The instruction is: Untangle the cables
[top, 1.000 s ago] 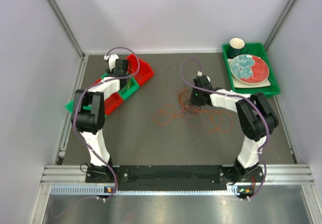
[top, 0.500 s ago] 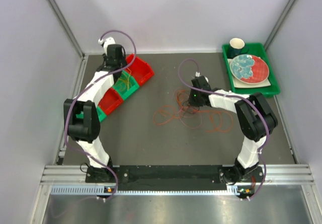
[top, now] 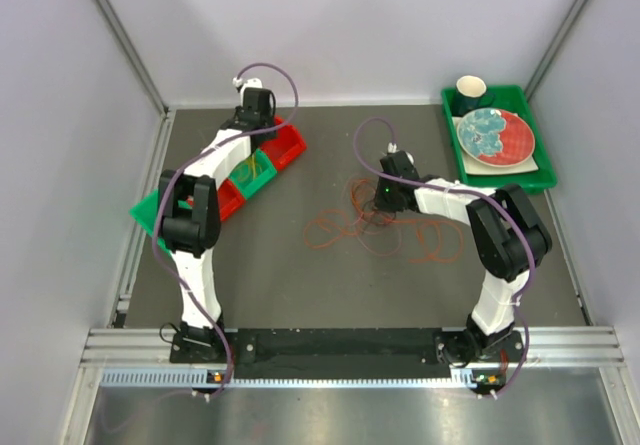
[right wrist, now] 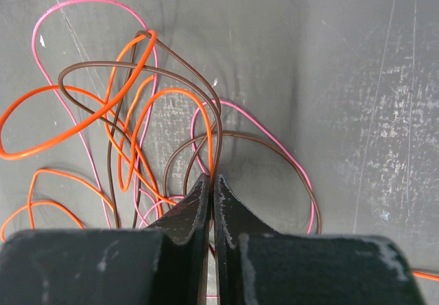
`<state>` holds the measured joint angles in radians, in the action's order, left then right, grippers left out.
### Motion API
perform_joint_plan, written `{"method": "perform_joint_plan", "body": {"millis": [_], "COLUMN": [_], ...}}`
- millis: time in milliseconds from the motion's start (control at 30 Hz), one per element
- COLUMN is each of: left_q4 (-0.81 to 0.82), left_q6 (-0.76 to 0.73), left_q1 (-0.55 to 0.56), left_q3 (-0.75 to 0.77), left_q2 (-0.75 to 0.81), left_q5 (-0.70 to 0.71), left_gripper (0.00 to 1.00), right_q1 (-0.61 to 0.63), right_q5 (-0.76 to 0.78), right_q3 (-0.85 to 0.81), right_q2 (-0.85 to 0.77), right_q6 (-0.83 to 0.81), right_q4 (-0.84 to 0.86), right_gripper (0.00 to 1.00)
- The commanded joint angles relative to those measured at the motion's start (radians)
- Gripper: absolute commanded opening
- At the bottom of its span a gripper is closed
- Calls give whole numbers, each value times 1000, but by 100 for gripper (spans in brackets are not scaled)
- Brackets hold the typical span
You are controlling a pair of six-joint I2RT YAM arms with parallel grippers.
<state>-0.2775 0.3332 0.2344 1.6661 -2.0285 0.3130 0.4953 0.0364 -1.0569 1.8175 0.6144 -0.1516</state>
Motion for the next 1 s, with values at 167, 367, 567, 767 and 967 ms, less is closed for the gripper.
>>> {"method": "perform_joint_plan", "body": {"millis": [167,367,567,767,967], "left_q4": [0,-6,9,-15,-5], "left_q6": [-57,-51,-66,-54,-62], "left_q1": [13,13,13,13,11], "left_q3": [18,11,-48,-75,-103], "left_q2": [-15,-10,50,65,79], "left_q5": [107,130,135,152,138], "left_gripper": [41,36,41,39,12], "right_q1": [12,12,12,20,28], "right_q5": [7,3,-1,-7,-7], "right_q3": [-46,-48,-40,-45,-49], "right_q2": [25,25,22,23,26], "right_q6": [1,2,2,7,8], "right_q4": [-17,-19,-14,-12,-16], "right_gripper": [0,0,0,0,0]}}
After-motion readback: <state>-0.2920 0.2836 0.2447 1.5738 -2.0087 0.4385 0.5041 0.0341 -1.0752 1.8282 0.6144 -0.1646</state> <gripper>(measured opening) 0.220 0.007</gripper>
